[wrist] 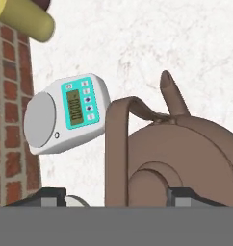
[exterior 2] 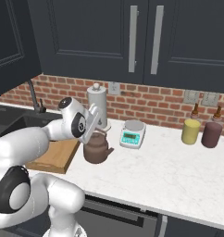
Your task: Pick the kettle from the counter and place it on the tray. Then pick the mug from the cabinet and place it on the tray. Then close the cabinet doors.
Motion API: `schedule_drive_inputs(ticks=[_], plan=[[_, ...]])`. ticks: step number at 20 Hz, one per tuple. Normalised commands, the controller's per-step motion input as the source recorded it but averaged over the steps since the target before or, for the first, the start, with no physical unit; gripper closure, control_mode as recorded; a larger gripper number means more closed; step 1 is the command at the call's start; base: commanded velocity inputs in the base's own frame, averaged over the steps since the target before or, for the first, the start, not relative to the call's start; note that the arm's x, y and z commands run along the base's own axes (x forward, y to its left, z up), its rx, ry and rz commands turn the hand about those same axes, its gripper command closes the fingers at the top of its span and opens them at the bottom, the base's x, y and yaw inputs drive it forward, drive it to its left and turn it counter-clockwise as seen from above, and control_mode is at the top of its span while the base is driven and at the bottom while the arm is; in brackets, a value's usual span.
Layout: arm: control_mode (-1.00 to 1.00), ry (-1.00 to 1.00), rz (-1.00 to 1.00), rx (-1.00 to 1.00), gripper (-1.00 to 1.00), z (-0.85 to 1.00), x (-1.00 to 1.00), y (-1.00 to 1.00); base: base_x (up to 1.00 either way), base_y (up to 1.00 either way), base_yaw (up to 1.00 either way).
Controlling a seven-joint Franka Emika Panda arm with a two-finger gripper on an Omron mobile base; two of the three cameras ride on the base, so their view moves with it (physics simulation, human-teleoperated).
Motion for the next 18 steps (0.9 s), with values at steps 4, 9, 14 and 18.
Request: schedule_drive_inputs(ticks=[4, 9, 14, 18], plan=[[-1.00, 0.00, 0.00, 0.04, 1.00, -0.17, 0.00, -0.04, 0.00, 0.00, 0.00], [-1.00, 0.00, 0.00, 0.04, 1.00, -0.14, 0.00, -0.01, 0.00, 0.00, 0.00], [-1.00, -0.02, 0.00, 0.02, 1.00, -0.03, -0.02, 0.00, 0.00, 0.00, 0.00], [-1.00, -0.01, 0.00, 0.00, 1.00, 0.01, -0.18, 0.01, 0.00, 0.00, 0.00]])
